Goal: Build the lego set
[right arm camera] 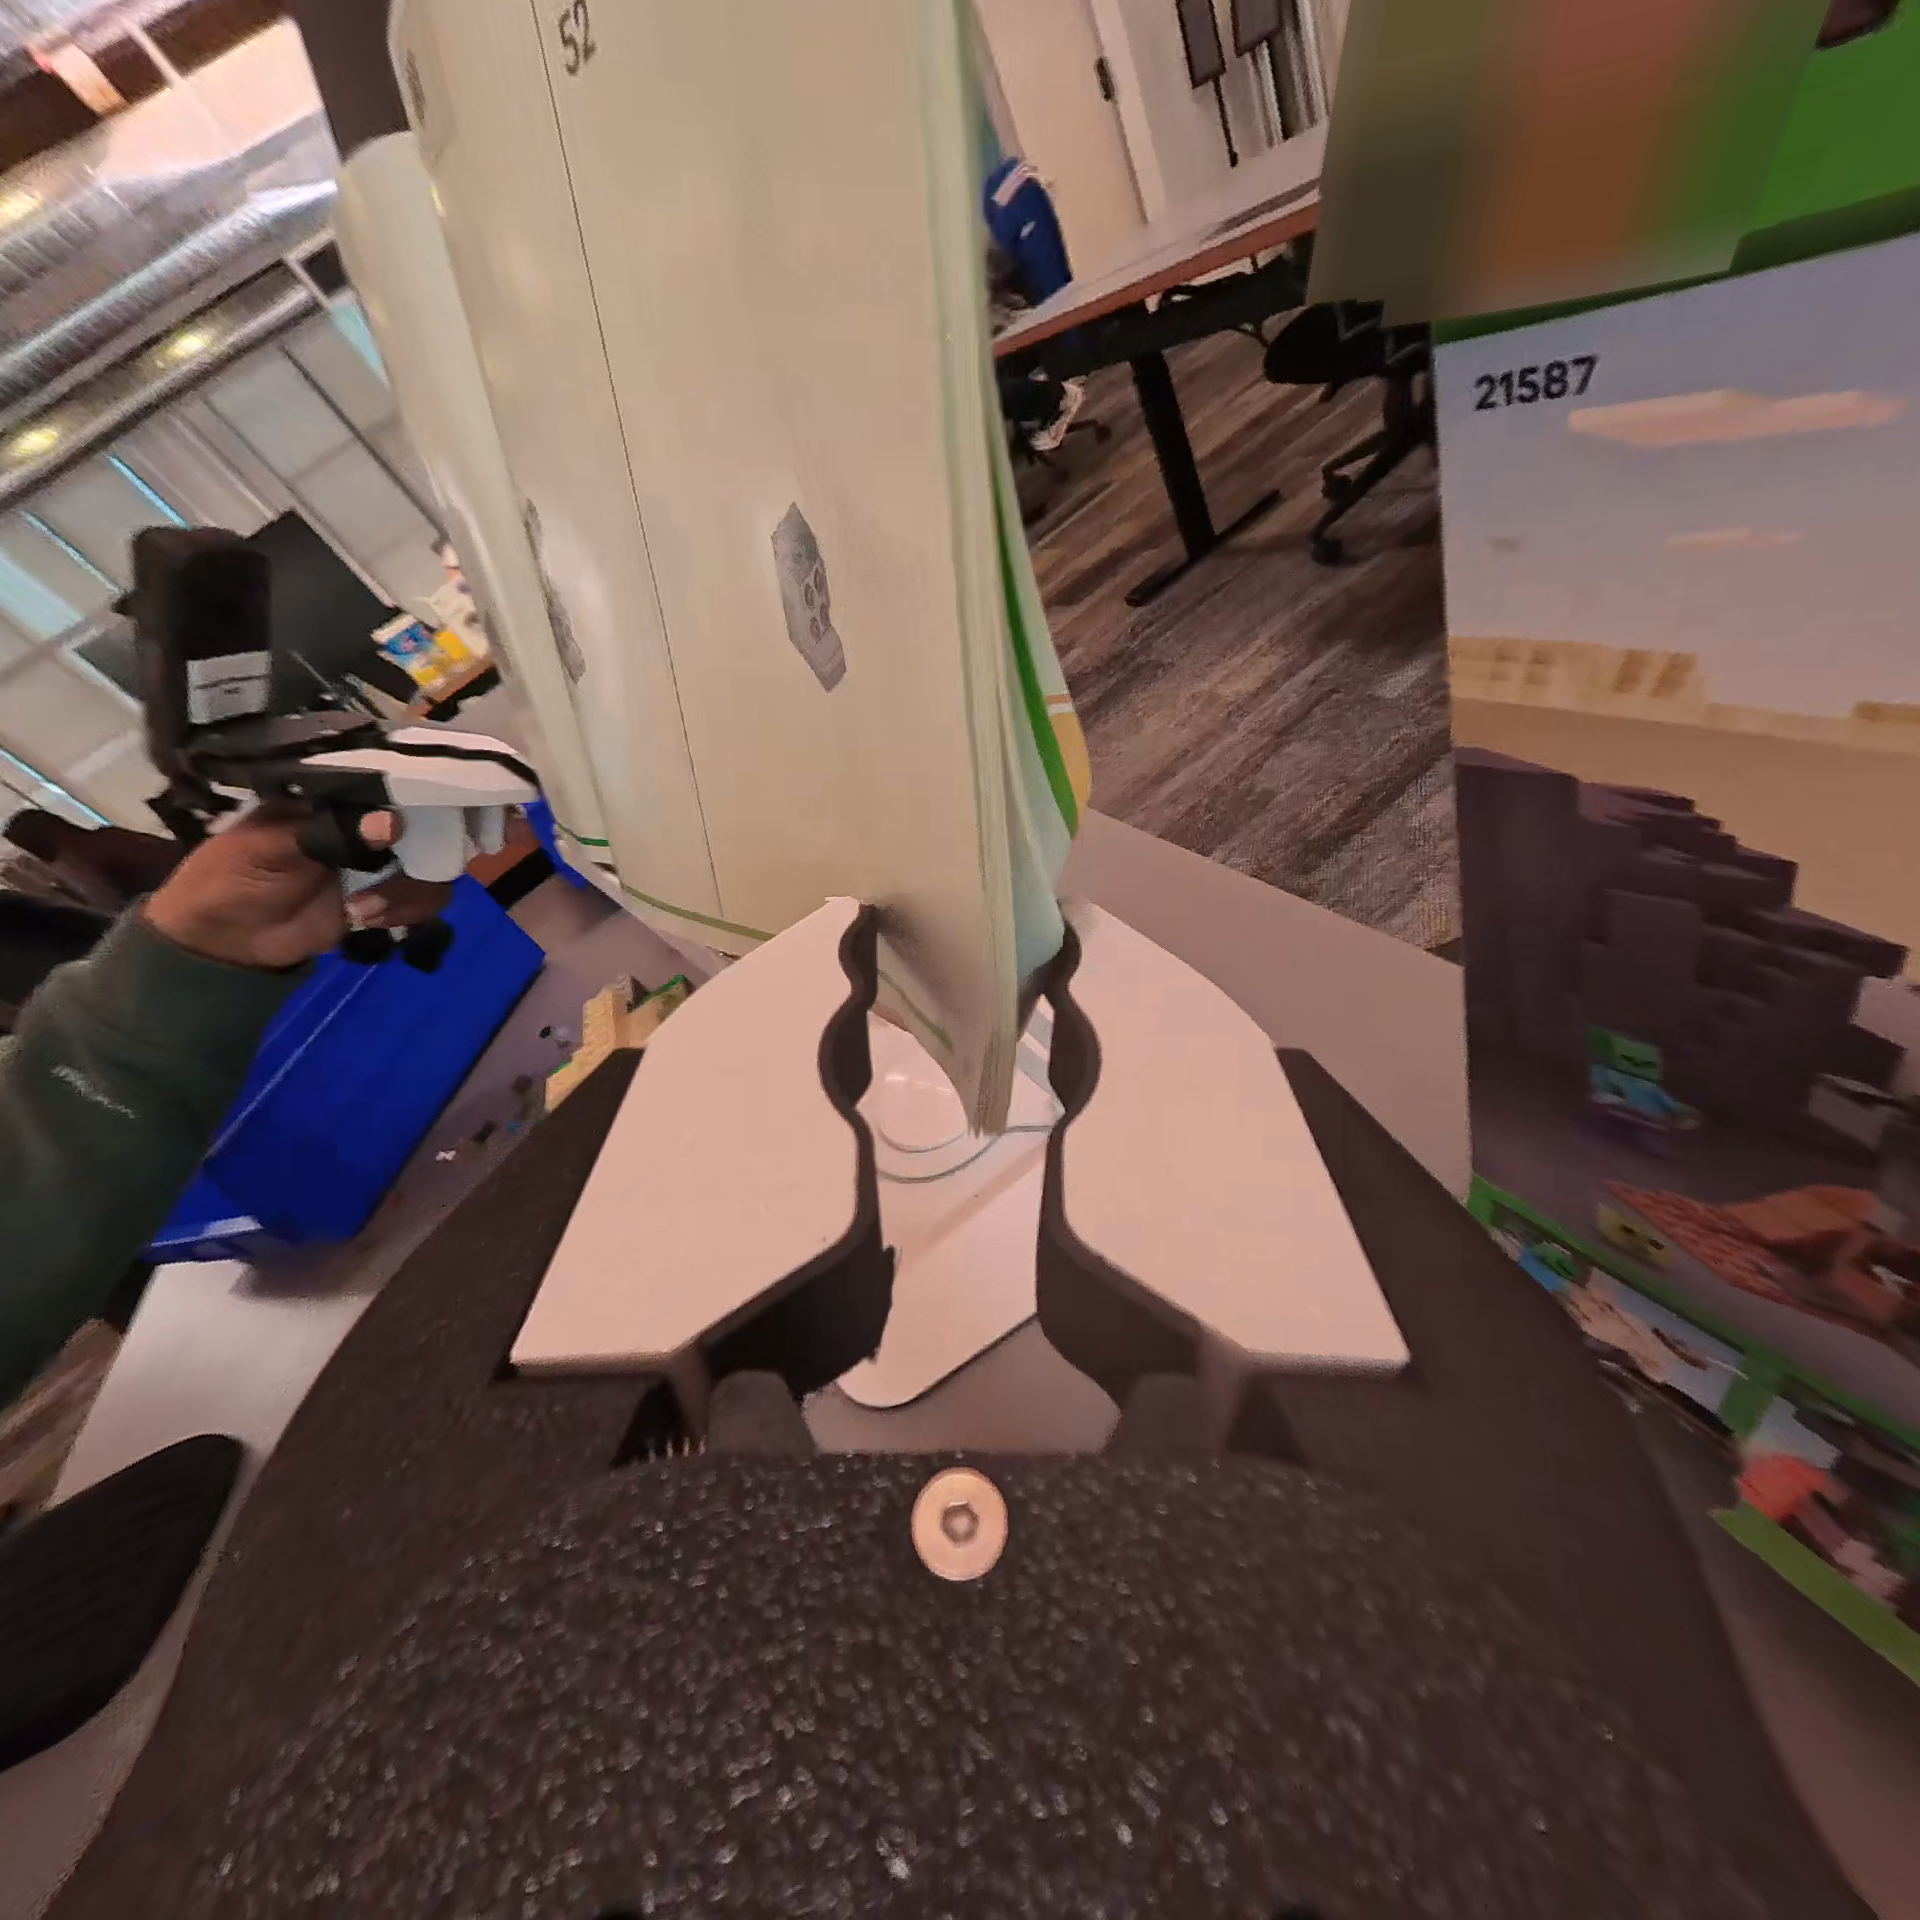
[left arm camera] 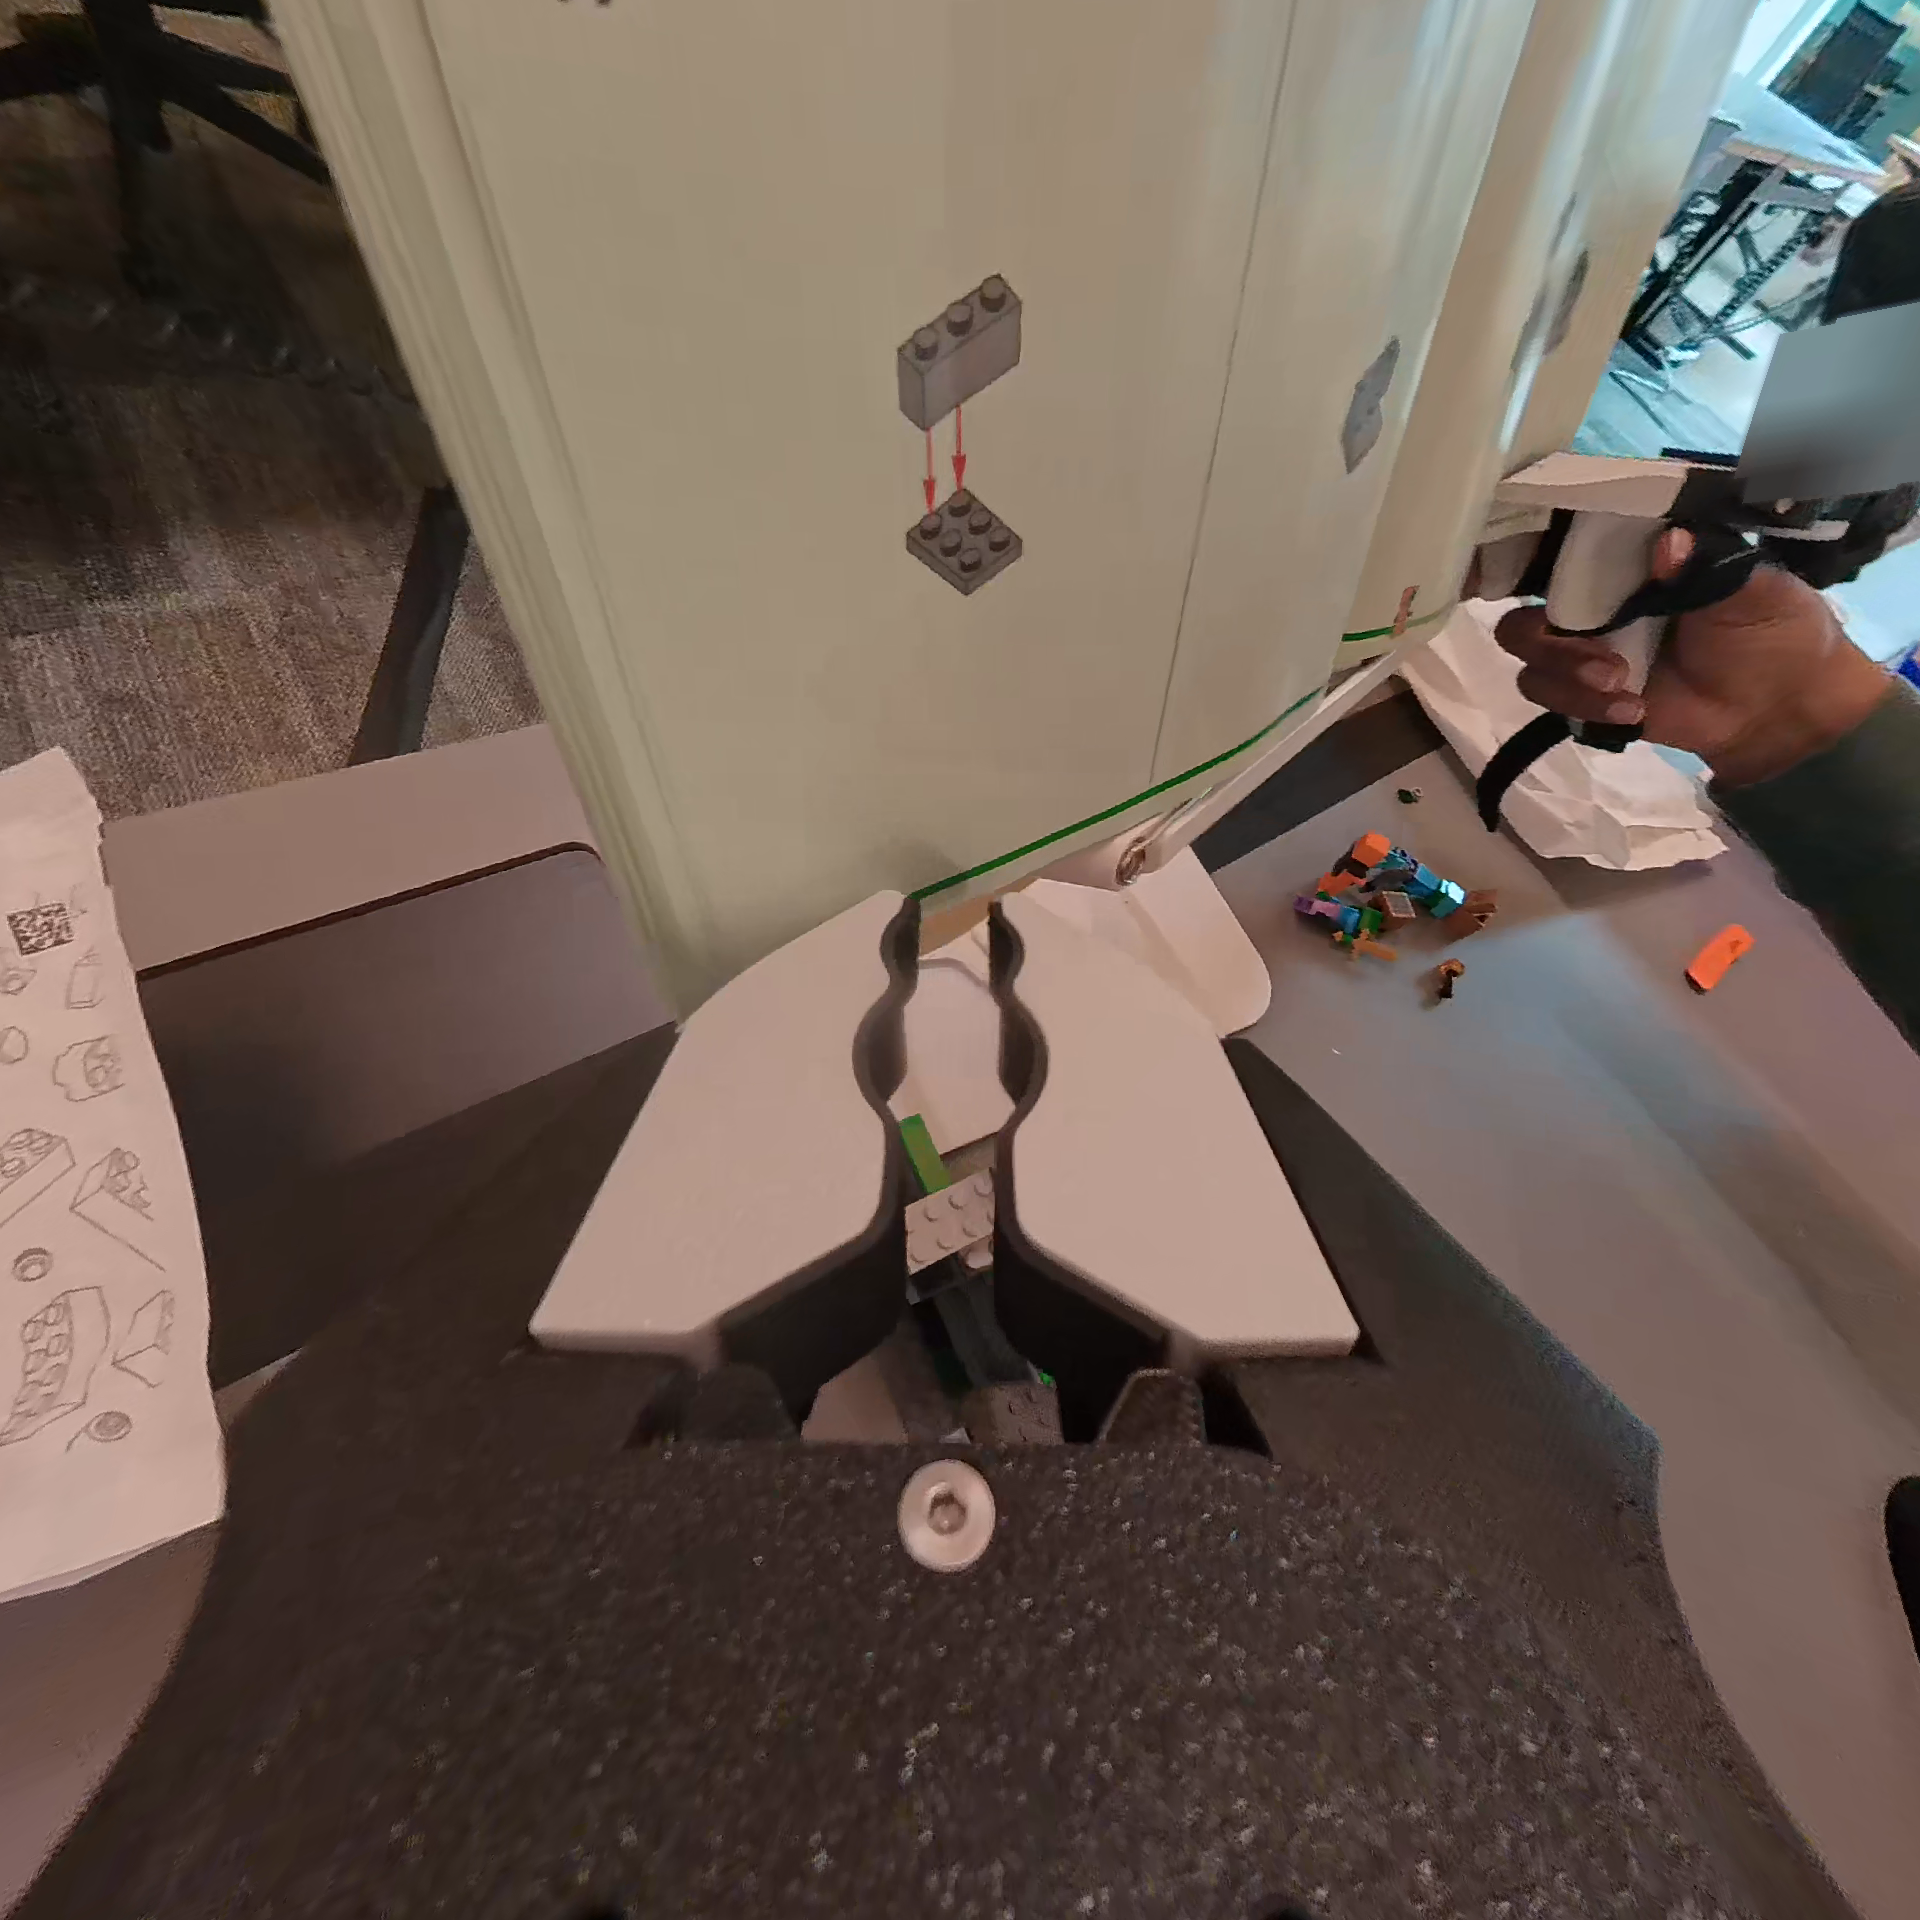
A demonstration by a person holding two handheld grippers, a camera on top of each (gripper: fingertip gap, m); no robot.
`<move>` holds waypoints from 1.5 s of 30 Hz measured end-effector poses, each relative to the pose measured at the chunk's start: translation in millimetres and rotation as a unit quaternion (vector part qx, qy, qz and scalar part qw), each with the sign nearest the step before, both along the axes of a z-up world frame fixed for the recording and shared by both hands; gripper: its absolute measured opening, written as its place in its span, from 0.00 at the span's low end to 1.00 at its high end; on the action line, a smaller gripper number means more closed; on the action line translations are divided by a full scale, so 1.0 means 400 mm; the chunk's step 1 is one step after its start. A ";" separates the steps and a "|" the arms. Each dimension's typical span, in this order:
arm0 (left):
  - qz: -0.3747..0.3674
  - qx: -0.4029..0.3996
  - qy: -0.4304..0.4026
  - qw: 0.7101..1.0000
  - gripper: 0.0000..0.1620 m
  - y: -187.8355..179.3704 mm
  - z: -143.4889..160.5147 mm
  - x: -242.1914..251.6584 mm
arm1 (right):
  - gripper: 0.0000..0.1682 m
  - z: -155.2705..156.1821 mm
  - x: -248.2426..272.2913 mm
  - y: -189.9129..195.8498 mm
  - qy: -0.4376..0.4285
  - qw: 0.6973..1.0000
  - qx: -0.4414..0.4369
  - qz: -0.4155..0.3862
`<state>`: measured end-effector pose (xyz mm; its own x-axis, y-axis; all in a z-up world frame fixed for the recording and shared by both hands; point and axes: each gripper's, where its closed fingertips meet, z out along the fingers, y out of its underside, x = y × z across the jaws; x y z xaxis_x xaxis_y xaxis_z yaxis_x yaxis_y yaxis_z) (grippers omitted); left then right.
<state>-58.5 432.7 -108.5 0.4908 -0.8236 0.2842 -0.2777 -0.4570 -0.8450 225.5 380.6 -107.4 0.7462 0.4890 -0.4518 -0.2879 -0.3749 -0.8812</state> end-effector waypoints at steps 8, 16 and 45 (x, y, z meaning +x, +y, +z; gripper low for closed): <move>-0.009 0.026 -0.026 0.999 0.13 -0.037 0.017 -0.016 | 0.15 -0.002 0.007 -0.009 -0.023 0.999 0.001 -0.025; -0.032 0.055 -0.007 0.998 0.14 -0.056 -0.036 -0.040 | 0.23 -0.003 0.046 -0.066 -0.044 0.996 0.003 -0.081; 0.076 0.252 -0.084 0.961 0.13 -0.238 0.047 0.046 | 0.22 0.001 -0.007 -0.085 -0.598 0.724 0.254 -0.234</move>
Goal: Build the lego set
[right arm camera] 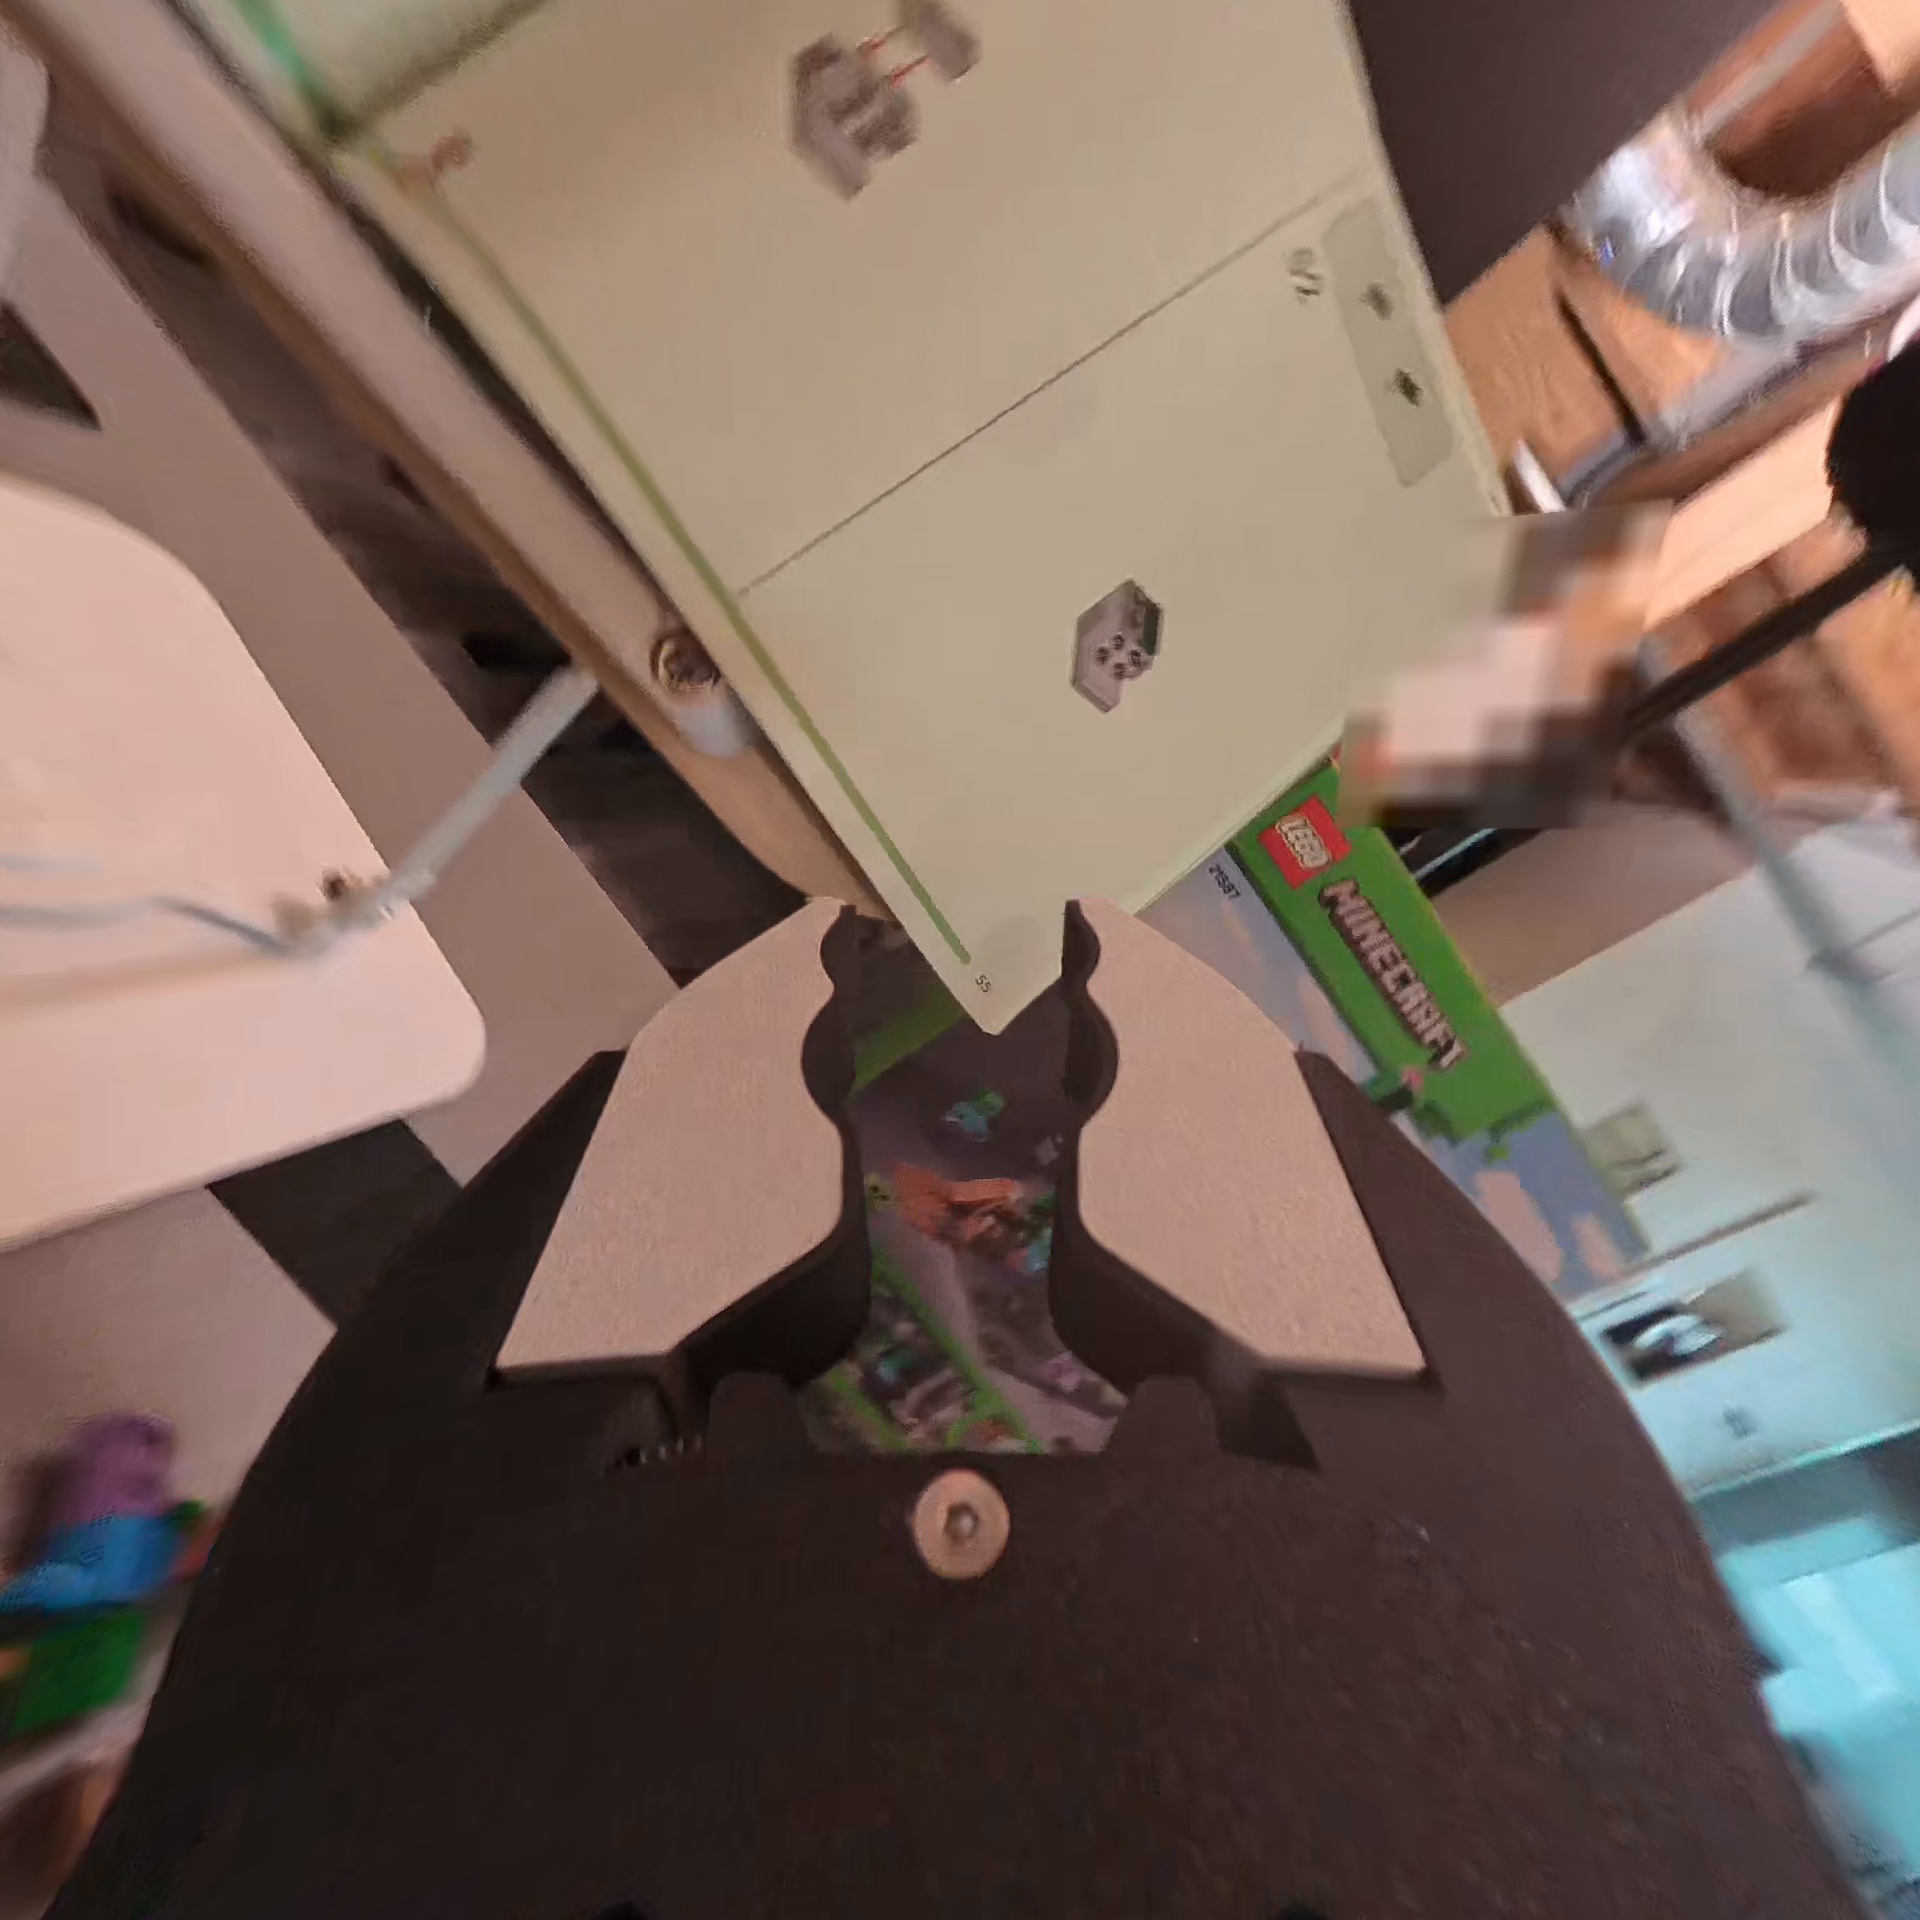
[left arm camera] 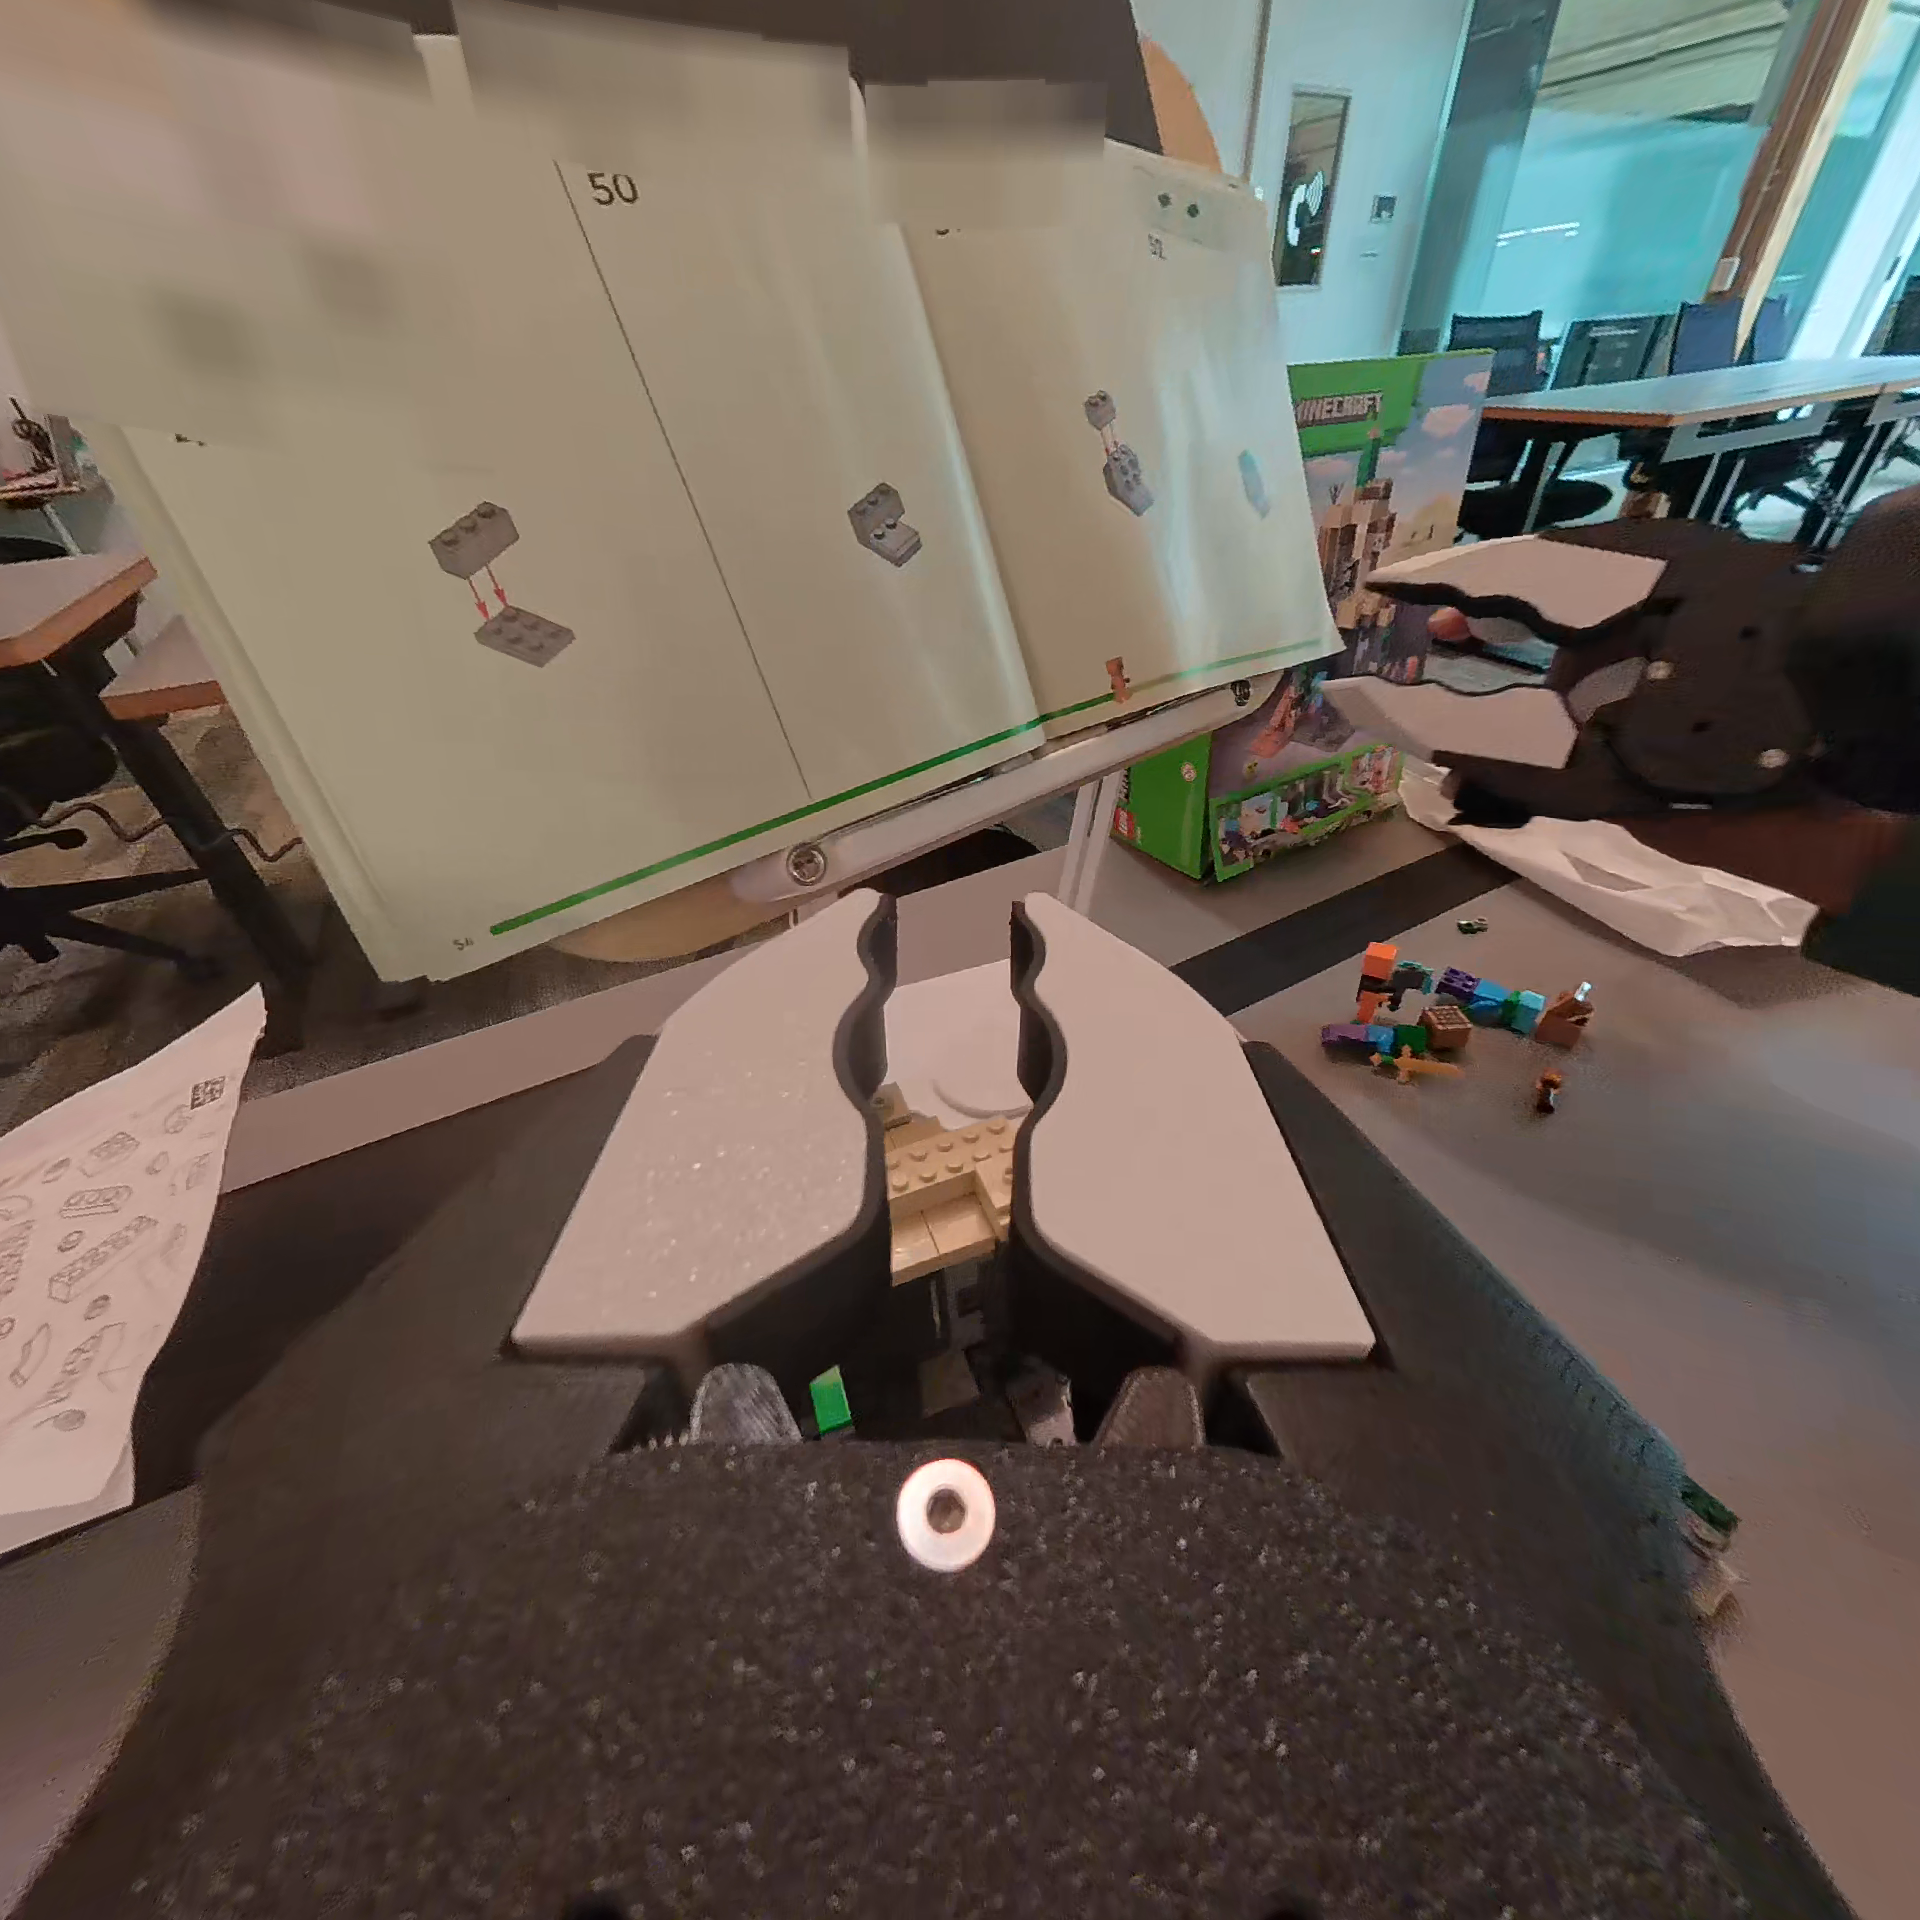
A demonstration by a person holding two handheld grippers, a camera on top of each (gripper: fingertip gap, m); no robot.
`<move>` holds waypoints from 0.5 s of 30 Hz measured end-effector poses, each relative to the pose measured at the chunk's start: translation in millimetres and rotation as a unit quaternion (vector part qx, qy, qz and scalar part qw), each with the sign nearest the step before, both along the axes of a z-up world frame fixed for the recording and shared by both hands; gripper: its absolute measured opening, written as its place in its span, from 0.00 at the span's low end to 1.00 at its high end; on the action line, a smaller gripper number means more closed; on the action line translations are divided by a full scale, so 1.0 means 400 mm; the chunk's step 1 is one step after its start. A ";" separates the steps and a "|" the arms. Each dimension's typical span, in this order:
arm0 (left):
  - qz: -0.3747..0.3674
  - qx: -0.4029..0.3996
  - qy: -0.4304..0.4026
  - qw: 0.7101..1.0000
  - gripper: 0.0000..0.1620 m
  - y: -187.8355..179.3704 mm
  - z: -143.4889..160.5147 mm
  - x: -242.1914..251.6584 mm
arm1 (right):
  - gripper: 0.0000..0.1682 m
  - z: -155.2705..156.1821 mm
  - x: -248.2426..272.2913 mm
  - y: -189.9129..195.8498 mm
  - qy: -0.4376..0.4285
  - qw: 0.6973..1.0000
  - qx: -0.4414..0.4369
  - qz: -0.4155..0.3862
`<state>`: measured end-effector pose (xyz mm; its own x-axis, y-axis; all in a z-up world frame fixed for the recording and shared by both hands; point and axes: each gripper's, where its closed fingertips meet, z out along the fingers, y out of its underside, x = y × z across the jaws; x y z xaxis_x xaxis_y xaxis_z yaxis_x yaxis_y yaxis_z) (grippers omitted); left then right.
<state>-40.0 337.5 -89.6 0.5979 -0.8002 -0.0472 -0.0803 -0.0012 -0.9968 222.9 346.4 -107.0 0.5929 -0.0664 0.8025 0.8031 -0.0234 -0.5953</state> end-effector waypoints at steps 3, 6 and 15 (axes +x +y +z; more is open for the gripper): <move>-0.002 -0.003 0.000 1.000 0.12 -0.007 -0.007 0.005 | 0.20 -0.030 0.018 0.031 -0.113 0.993 -0.022 -0.001; -0.002 -0.006 0.000 1.000 0.12 -0.007 -0.011 0.003 | 0.18 -0.052 0.039 0.050 -0.184 0.982 -0.041 -0.003; -0.006 -0.009 0.002 1.000 0.12 -0.008 -0.027 0.007 | 0.09 -0.022 0.060 0.058 -0.262 0.964 -0.050 -0.002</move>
